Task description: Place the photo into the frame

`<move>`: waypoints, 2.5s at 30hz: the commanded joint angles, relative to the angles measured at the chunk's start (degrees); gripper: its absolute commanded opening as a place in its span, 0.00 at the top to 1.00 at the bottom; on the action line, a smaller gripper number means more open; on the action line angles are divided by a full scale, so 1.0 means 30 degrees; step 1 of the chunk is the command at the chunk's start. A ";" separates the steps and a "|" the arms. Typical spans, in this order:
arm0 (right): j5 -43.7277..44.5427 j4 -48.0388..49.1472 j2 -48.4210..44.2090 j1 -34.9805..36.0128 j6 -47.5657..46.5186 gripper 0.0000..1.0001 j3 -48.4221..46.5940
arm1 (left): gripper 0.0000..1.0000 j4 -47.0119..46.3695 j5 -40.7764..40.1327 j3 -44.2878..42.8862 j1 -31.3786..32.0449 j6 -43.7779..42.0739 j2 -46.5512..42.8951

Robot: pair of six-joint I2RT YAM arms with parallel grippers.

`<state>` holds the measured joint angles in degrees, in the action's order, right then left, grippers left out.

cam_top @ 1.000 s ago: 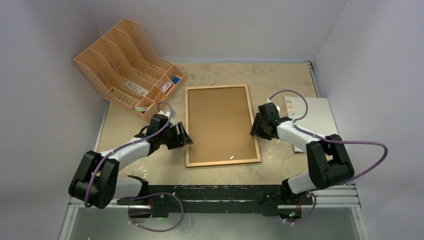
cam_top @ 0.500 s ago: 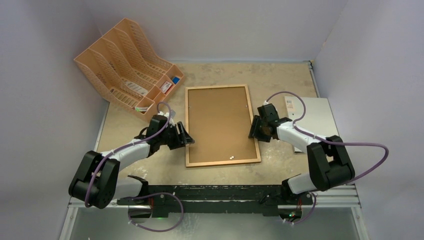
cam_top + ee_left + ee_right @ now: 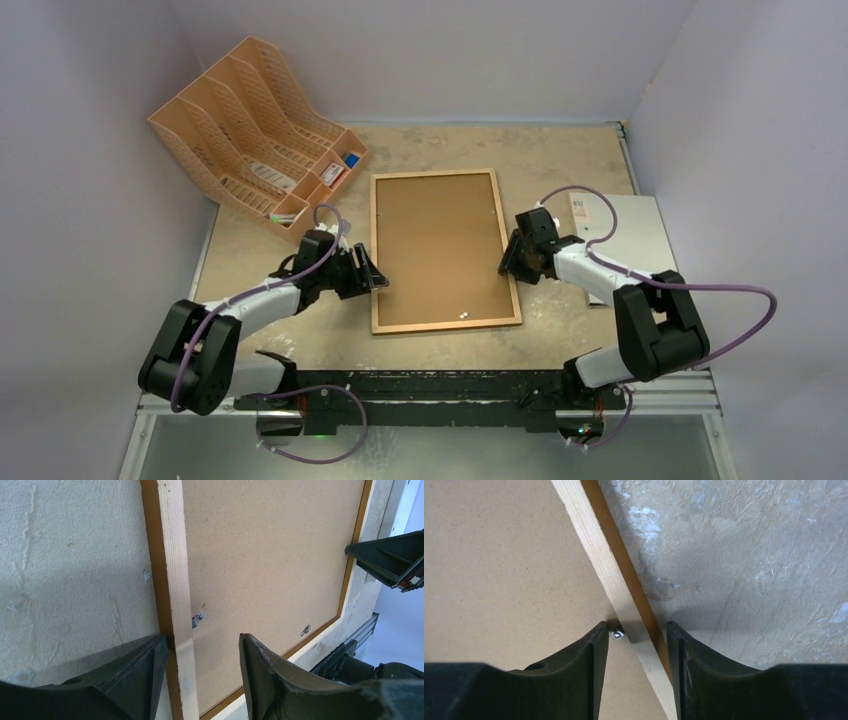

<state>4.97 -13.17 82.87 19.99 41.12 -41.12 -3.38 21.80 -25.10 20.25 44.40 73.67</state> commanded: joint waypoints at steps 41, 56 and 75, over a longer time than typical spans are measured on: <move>-0.4169 0.0597 -0.4382 0.2510 -0.2012 0.57 0.0528 | 0.42 0.1057 -0.0910 0.0363 0.0633 -0.0202 -0.1081; -0.7104 0.2188 -0.1153 0.4309 -0.3678 0.80 0.1669 | 0.69 0.0921 -0.1006 0.0647 0.1160 0.0253 0.0215; 0.5033 -0.0847 -0.0816 0.3462 -0.1182 0.43 -0.3351 | 0.49 0.5434 -0.5038 -0.2861 0.1204 -0.1636 -0.0004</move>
<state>3.16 -12.67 79.90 32.95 35.18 -45.04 6.55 11.68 -32.86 24.08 41.17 78.89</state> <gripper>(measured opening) 0.468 0.451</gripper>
